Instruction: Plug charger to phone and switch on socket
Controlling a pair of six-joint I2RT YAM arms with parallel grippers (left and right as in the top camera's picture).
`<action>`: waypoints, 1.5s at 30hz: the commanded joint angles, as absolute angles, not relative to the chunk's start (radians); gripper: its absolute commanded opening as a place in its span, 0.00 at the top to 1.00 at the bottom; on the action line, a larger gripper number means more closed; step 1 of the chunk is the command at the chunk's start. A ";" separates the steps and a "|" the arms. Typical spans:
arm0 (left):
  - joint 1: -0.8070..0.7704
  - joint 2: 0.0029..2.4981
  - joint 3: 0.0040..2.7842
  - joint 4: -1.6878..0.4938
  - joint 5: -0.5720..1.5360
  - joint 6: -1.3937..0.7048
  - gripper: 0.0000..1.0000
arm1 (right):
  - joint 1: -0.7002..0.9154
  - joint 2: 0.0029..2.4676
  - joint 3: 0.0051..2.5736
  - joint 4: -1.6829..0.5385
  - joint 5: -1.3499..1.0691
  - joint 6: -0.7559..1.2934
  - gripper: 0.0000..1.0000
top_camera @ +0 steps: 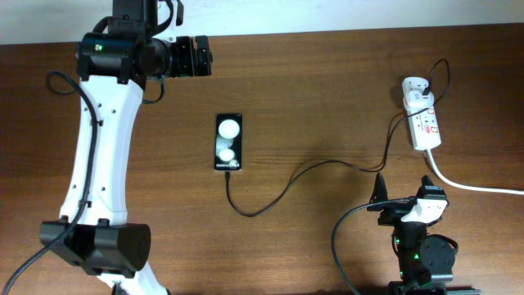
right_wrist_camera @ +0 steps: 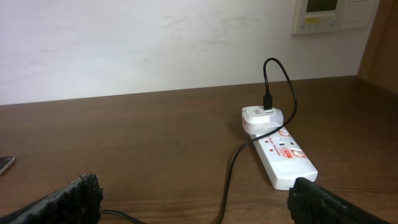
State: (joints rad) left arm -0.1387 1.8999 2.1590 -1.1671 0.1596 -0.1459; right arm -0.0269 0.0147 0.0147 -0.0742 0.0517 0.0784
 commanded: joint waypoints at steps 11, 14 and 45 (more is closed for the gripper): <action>-0.136 1.872 2.158 -1.176 0.155 -0.140 0.01 | -0.018 0.003 0.006 -0.078 0.046 0.082 0.02; -0.138 1.771 2.065 -1.204 0.155 -0.140 0.01 | -0.018 0.003 0.006 -0.078 0.046 0.082 0.01; -0.134 0.302 0.009 0.304 0.088 0.241 0.01 | -0.018 0.003 0.006 -0.078 0.046 0.082 0.01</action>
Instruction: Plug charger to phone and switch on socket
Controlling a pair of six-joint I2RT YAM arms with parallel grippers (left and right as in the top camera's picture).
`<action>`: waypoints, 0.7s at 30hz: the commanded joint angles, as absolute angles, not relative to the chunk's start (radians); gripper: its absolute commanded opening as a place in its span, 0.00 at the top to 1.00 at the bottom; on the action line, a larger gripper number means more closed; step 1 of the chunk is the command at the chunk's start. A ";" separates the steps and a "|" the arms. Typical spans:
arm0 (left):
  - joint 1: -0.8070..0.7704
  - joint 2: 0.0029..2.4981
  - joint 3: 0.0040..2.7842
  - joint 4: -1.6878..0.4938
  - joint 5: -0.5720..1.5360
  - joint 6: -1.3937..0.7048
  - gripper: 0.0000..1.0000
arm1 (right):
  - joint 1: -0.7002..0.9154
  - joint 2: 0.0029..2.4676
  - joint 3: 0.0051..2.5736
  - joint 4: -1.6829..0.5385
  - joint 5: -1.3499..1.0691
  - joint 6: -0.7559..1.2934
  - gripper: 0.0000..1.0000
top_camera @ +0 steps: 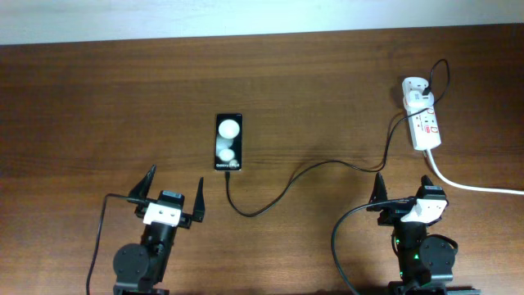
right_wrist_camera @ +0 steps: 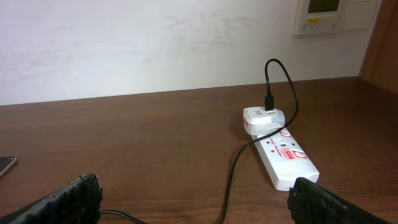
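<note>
In the overhead view the black phone [top_camera: 228, 142] lies flat at the table's middle with its screen lit. A black cable [top_camera: 282, 192] meets the phone's near end and loops right to the white charger [top_camera: 415, 88]. The charger sits in the white power strip [top_camera: 426, 127] at the far right. My left gripper [top_camera: 177, 175] stands open near the front edge, below and left of the phone, holding nothing. My right gripper [top_camera: 402, 180] is open at the front right, near the strip. In the right wrist view the strip [right_wrist_camera: 287, 159], charger [right_wrist_camera: 262, 118] and cable [right_wrist_camera: 231, 171] lie ahead of my open right gripper [right_wrist_camera: 193, 198].
The strip's white mains cord [top_camera: 475, 187] runs off the right edge. A slack cable loop lies between the two grippers. Both arm bases sit at the table's front edge [top_camera: 270, 279]. A pale wall with a wall panel [right_wrist_camera: 326, 14] stands behind the table.
My left arm was stretched up over the far left of the table. It now sits folded at the front edge with its gripper open. The right arm, phone, cable and strip have not moved.
</note>
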State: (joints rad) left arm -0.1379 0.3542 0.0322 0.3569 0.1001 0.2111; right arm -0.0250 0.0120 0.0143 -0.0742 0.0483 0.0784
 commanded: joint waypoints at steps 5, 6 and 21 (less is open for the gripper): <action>-0.120 0.190 0.009 0.123 0.082 0.241 0.01 | -0.018 0.003 0.006 -0.078 0.046 0.082 0.01; -0.120 0.171 0.009 0.094 0.082 0.241 0.01 | -0.018 0.003 0.006 -0.078 0.046 0.082 0.01; -0.120 0.005 0.009 -0.073 0.089 0.192 0.01 | -0.018 0.003 0.006 -0.078 0.046 0.082 0.01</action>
